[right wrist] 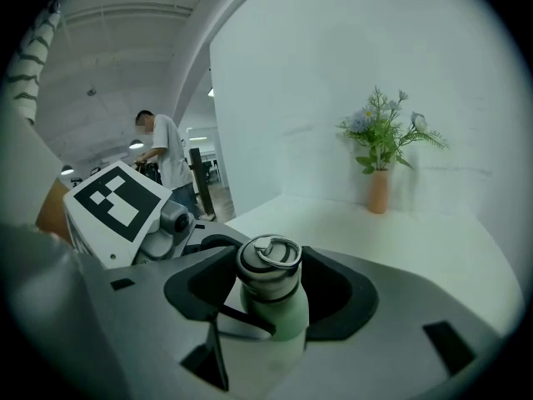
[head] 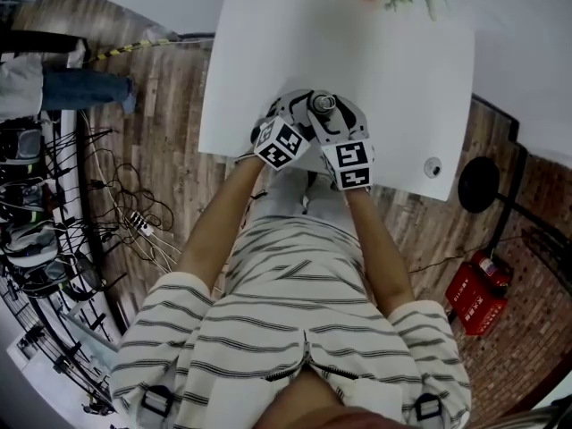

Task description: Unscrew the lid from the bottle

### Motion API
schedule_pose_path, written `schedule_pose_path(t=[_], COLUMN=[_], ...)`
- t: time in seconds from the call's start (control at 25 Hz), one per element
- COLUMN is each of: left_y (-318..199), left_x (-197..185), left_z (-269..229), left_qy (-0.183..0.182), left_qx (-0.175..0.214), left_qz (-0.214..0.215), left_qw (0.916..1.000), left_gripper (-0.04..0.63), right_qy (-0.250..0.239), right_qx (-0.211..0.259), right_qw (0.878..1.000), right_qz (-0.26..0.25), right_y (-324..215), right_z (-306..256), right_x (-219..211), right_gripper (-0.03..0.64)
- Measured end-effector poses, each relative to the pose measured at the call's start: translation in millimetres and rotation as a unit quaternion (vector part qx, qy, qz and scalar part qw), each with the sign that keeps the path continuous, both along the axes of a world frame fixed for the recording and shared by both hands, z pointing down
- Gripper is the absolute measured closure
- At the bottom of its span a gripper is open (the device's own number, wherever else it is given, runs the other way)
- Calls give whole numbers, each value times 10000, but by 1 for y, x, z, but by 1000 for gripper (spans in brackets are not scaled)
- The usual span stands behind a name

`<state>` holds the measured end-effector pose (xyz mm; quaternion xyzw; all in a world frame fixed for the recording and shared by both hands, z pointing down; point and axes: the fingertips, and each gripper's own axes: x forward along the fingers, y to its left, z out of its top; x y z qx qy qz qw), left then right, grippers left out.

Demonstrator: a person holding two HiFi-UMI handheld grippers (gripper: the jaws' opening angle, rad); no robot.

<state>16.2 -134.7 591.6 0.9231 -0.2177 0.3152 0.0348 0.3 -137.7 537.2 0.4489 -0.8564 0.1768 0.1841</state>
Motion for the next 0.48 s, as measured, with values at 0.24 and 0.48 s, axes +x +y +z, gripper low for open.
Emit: schedule_pose_path(t=[0.24, 0.48], left_y=[-1, 0], left_x=[1, 0], left_z=[1, 1], left_qy=[19, 108], left_qx=[-16, 21], left_qz=[14, 49], left_qw=[10000, 9999], left_gripper=[276, 276], right_qy=[-36, 31], right_qx=[56, 47], right_qw=[9992, 9940], right_qz=[-382, -1095], right_y=[-1, 2], right_z=[0, 1], right_x=[0, -2], right_gripper=[365, 365])
